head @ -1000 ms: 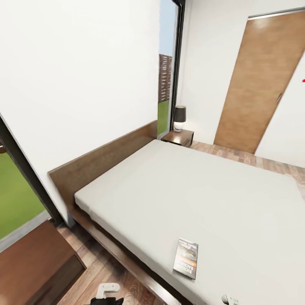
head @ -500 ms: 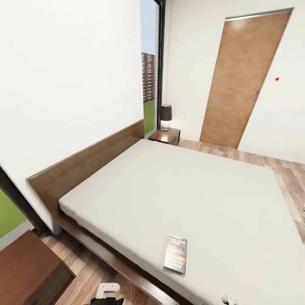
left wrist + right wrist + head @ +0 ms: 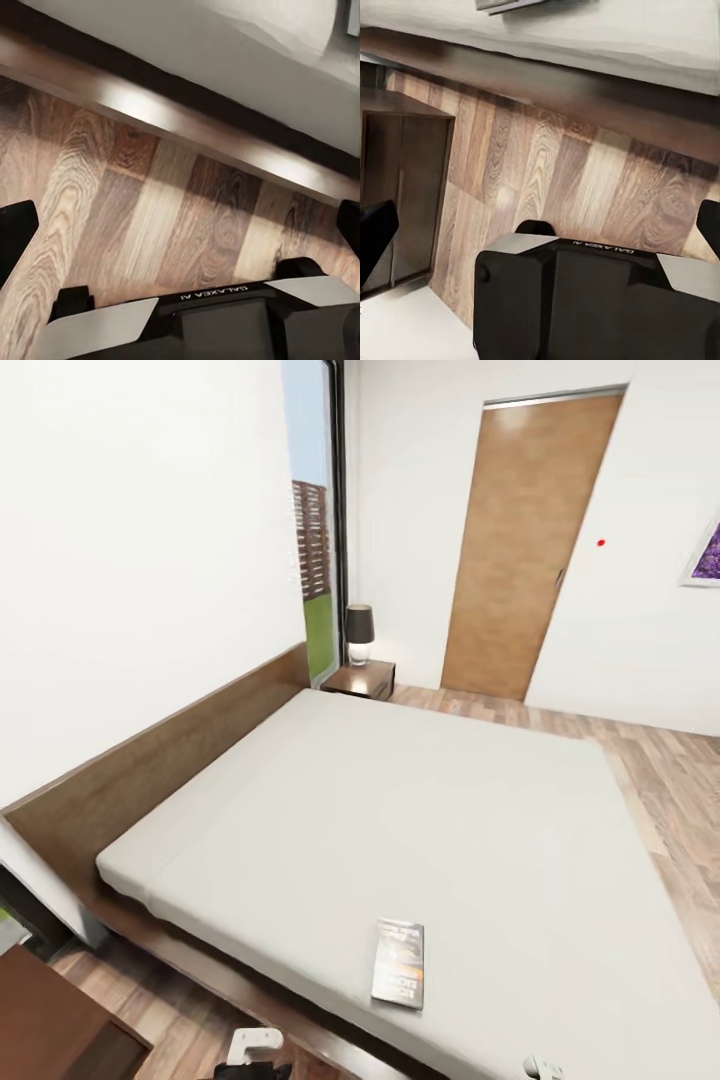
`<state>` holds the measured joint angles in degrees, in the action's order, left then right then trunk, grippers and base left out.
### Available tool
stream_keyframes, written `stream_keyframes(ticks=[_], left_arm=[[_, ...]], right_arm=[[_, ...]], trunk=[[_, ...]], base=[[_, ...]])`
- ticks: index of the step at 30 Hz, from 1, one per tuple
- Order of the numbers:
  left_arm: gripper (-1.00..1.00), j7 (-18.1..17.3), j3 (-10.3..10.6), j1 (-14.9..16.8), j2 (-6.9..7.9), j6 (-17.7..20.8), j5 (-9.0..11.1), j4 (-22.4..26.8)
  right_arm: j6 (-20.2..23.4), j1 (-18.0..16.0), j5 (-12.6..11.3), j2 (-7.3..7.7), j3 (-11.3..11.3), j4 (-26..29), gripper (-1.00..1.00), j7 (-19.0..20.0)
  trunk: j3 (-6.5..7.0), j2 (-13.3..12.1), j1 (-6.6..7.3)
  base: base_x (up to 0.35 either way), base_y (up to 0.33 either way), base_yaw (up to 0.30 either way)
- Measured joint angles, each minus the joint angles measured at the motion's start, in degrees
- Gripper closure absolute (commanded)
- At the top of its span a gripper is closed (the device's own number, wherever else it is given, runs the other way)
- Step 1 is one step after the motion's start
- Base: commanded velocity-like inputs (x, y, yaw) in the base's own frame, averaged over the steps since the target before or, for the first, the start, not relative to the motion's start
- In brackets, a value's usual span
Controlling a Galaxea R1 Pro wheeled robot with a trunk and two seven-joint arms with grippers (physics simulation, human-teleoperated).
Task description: In the bedroom, move the book from the bed onto either nightstand, and place the two sandals side by side next to the bed.
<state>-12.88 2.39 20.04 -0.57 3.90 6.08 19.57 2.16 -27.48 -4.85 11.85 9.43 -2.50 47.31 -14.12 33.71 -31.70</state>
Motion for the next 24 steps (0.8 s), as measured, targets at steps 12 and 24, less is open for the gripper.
stream_keyframes(ticks=[12,24], left_arm=[[-1.00,0.0,0.0,0.0,0.00,0.0,0.0,0.0],[-1.00,0.0,0.0,0.0,0.00,0.0,-0.1,0.0]], right_arm=[[0.0,0.0,0.0,0.00,0.0,0.0,-1.00,0.0],[0.0,0.0,0.0,0.00,0.0,0.0,-1.00,0.0]], trunk=[[-0.27,0.0,-0.01],[-0.53,0.0,-0.01]], base=[[0.066,0.133,-0.220],[0.000,0.002,-0.220]])
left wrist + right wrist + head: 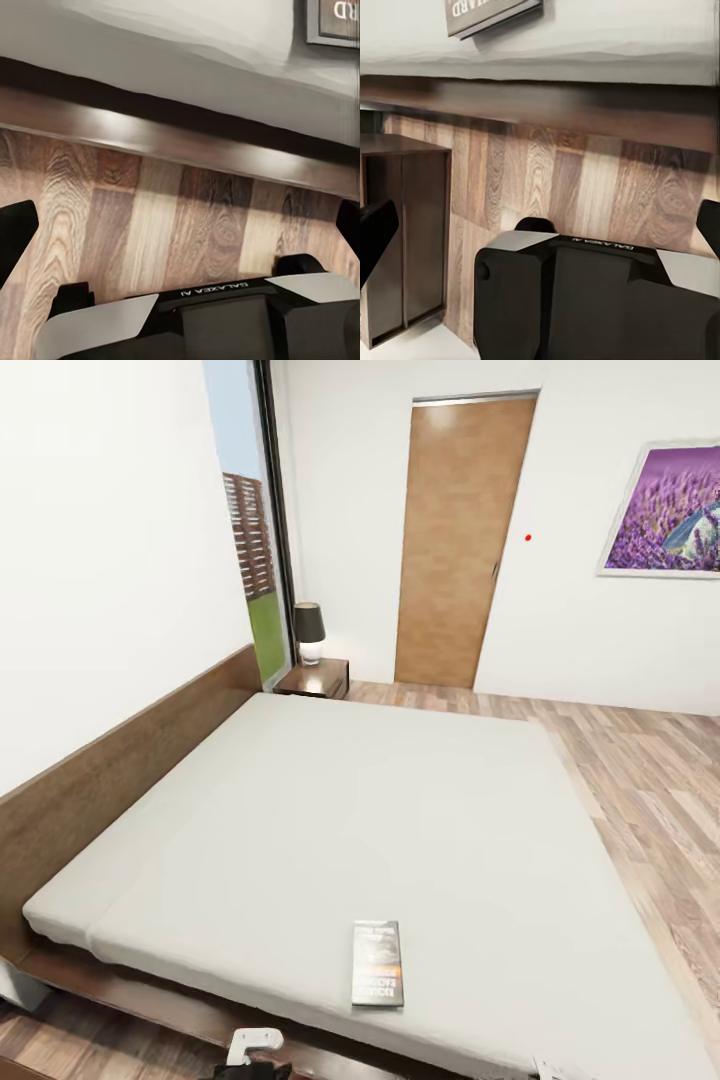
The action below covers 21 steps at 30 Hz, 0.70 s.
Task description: In the bedroom, move the book from the bed onto either nightstand, and place the two sandals side by side next to the bed.
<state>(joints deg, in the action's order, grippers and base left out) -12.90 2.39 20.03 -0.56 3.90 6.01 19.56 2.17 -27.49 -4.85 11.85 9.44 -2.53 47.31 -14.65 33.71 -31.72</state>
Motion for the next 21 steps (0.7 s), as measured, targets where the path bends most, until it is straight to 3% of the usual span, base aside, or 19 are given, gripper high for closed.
stream_keyframes(ticks=[21], left_arm=[[-1.00,0.0,0.0,0.0,0.00,0.0,0.0,0.0]], right_arm=[[0.0,0.0,0.0,0.00,0.0,0.0,-1.00,0.0]], trunk=[[-0.47,0.0,0.00]], base=[[0.000,0.000,-0.220]])
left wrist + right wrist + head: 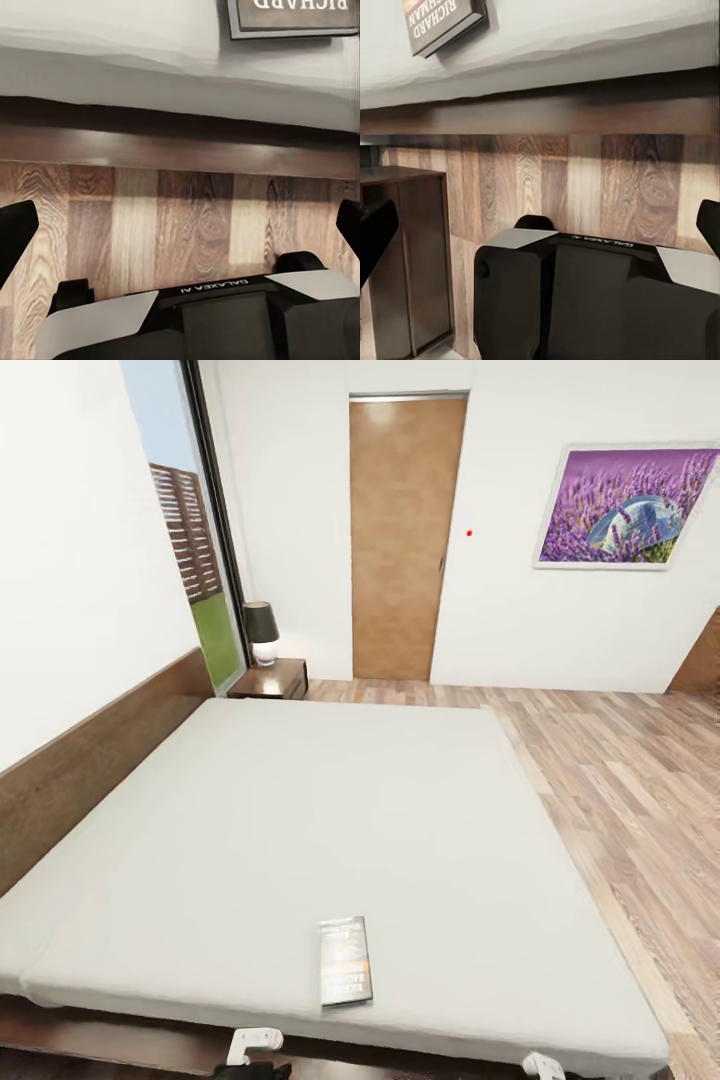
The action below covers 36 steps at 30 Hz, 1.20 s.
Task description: In the bedroom, move the book from the bed onto either nightstand, and place the two sandals side by side next to the bed.
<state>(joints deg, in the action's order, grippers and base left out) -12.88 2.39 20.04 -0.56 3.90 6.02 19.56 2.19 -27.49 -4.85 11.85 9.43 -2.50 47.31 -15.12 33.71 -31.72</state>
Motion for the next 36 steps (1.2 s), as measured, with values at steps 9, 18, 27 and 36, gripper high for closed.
stream_keyframes(ticks=[9,18,27,36], left_arm=[[-1.00,0.0,0.0,0.0,0.00,0.0,0.0,0.0],[-1.00,0.0,0.0,0.0,0.00,0.0,0.0,0.0],[-1.00,0.0,0.0,0.0,0.01,0.0,0.0,0.0],[-1.00,0.0,0.0,-0.1,0.01,0.0,0.0,0.0]], right_arm=[[0.0,0.0,0.0,0.00,0.0,0.0,-1.00,0.0],[0.0,0.0,0.0,0.00,0.0,0.0,-1.00,0.0],[0.0,0.0,0.0,-0.01,0.0,0.0,-1.00,0.1],[0.0,0.0,0.0,-0.01,0.0,-0.1,-1.00,0.1]], trunk=[[-0.20,0.0,0.00],[-0.40,0.0,0.00],[-0.45,0.0,0.00],[-0.45,0.0,0.00]], base=[[0.000,0.000,-0.220],[0.000,0.000,-0.205],[0.000,0.000,-0.025],[0.000,0.000,0.000]])
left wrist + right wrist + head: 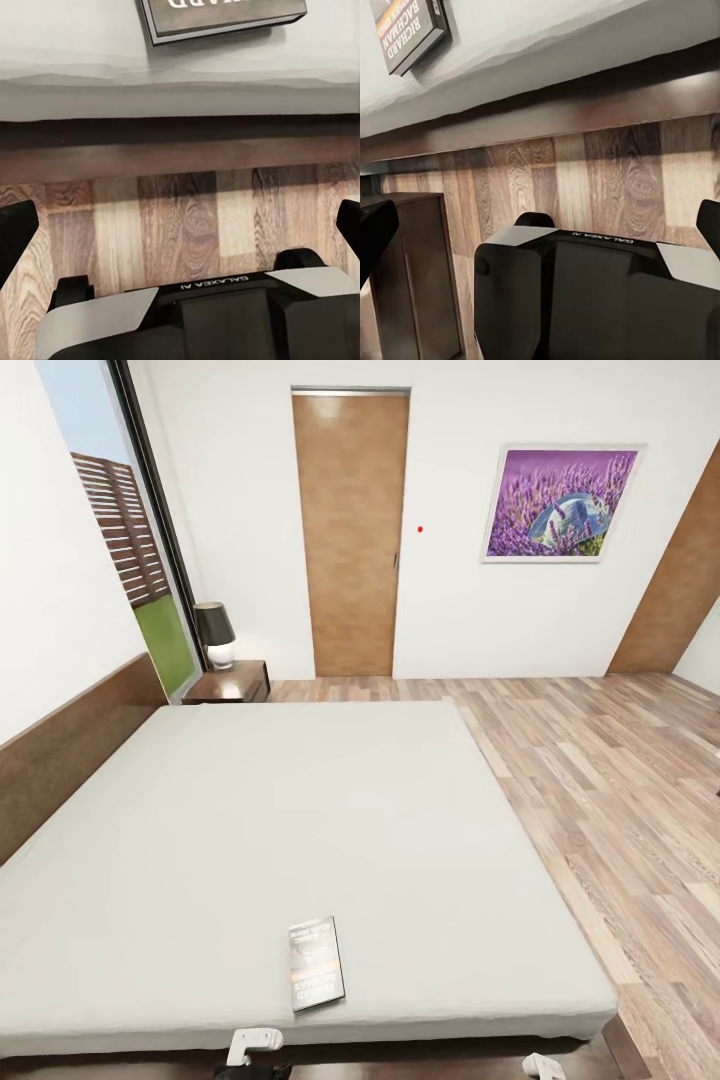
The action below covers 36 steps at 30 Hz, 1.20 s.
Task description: In the bedroom, move the book from the bed onto either nightstand, and place the two sandals side by side next to the bed.
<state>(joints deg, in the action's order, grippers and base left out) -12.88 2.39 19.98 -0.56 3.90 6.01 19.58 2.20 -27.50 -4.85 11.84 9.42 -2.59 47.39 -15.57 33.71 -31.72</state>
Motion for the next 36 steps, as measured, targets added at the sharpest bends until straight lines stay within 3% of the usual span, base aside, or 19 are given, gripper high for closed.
stream_keyframes(ticks=[30,36], left_arm=[[-1.00,-0.9,-0.1,0.0,0.11,0.1,0.0,0.0],[-1.00,-17.6,-0.4,0.2,1.82,1.0,0.1,1.9]], right_arm=[[-0.1,0.0,0.1,0.00,0.0,0.0,-1.00,0.0],[-0.1,0.0,0.1,0.00,0.0,0.0,-1.00,-0.1]], trunk=[[0.00,0.0,0.00],[0.00,0.0,0.00]], base=[[0.000,0.000,0.000],[0.000,0.000,0.000]])
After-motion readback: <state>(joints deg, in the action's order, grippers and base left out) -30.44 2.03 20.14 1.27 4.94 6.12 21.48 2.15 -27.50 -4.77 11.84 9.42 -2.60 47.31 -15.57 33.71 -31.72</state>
